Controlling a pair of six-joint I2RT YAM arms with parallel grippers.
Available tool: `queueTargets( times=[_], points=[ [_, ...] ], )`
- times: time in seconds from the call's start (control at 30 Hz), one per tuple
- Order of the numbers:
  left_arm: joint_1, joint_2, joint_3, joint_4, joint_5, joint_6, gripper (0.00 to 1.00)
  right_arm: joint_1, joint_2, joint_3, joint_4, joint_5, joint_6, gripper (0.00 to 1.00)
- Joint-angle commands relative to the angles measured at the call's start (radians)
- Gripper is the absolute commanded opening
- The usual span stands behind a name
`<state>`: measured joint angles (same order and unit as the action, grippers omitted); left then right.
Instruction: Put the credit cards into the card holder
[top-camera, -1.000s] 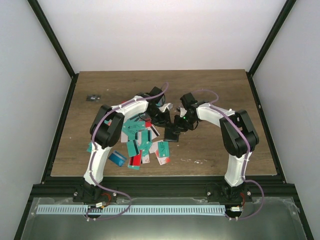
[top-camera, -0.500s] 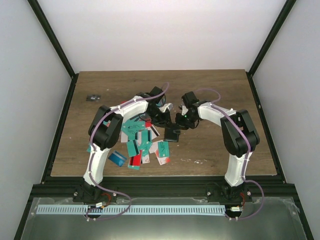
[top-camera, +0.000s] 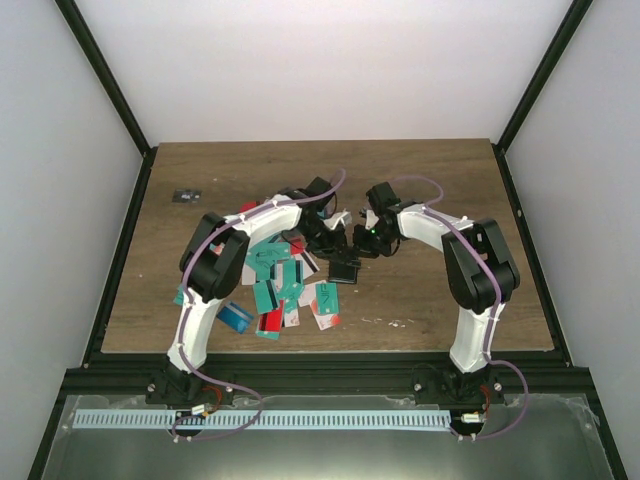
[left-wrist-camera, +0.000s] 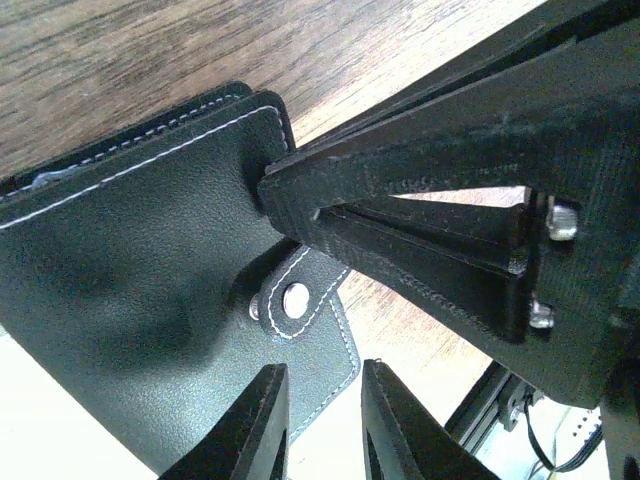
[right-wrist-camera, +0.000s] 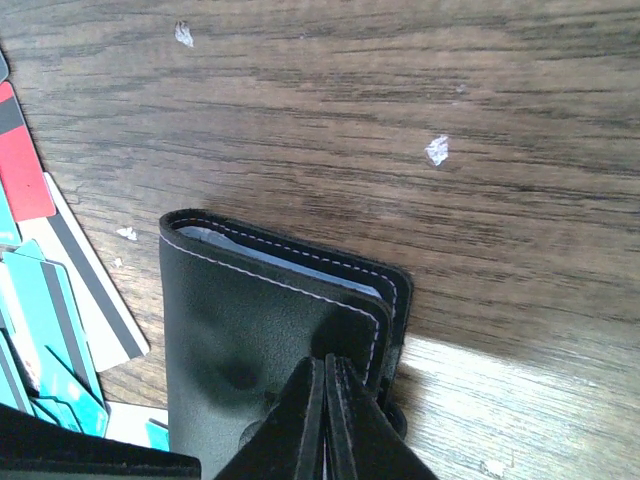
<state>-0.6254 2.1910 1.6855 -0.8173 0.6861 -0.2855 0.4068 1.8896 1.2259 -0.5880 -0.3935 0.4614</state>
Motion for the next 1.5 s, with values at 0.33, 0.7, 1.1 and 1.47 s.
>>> queueTargets(
  times=[0.33,0.7,1.1,1.47],
  points=[
    [-0.016,0.034,0.001,0.029,-0.039,-0.011,0.24,-0.014,0.026,-0.031,0.01,0.005,-0.035,0.04],
    [-0.027,0.059,0.005,0.099,-0.04,-0.052,0.21,-0.016,0.024,-0.037,0.004,0.005,-0.046,0.04],
    [-0.026,0.061,0.002,0.093,-0.086,-0.066,0.16,-0.017,0.025,-0.034,0.002,0.002,-0.051,0.03],
    [-0.027,0.058,0.008,0.078,-0.115,-0.069,0.04,-0.017,0.03,-0.04,0.005,0.001,-0.051,0.03]
  ],
)
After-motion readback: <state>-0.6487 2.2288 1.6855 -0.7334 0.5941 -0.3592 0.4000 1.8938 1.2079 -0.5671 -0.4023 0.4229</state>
